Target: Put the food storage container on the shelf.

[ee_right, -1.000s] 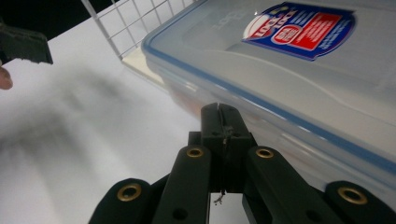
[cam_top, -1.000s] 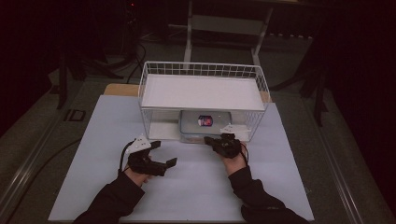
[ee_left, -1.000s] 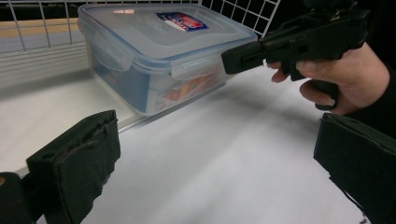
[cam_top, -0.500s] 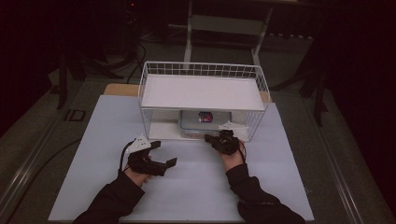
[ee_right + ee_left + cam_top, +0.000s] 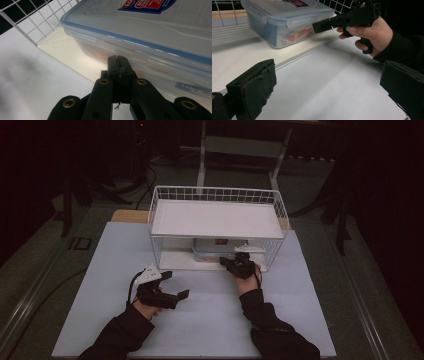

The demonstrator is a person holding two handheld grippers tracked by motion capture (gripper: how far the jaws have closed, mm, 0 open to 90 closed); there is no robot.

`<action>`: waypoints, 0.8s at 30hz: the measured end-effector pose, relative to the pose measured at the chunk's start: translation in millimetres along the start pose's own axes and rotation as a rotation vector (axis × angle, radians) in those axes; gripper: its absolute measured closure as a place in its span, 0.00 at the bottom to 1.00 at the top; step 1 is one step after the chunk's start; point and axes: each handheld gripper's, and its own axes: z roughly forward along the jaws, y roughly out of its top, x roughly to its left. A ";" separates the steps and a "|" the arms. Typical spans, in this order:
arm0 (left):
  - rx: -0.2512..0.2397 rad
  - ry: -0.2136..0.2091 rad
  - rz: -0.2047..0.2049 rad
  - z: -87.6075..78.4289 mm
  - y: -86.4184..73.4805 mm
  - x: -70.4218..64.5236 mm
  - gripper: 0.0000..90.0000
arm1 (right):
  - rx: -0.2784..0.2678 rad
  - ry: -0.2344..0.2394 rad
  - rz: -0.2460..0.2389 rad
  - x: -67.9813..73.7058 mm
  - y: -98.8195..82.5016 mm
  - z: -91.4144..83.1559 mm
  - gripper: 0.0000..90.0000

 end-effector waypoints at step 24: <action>-0.009 -0.009 0.006 -1.3 1.6 -3.1 0.01 | -0.058 0.073 -0.045 11.6 -2.0 -18.5 0.64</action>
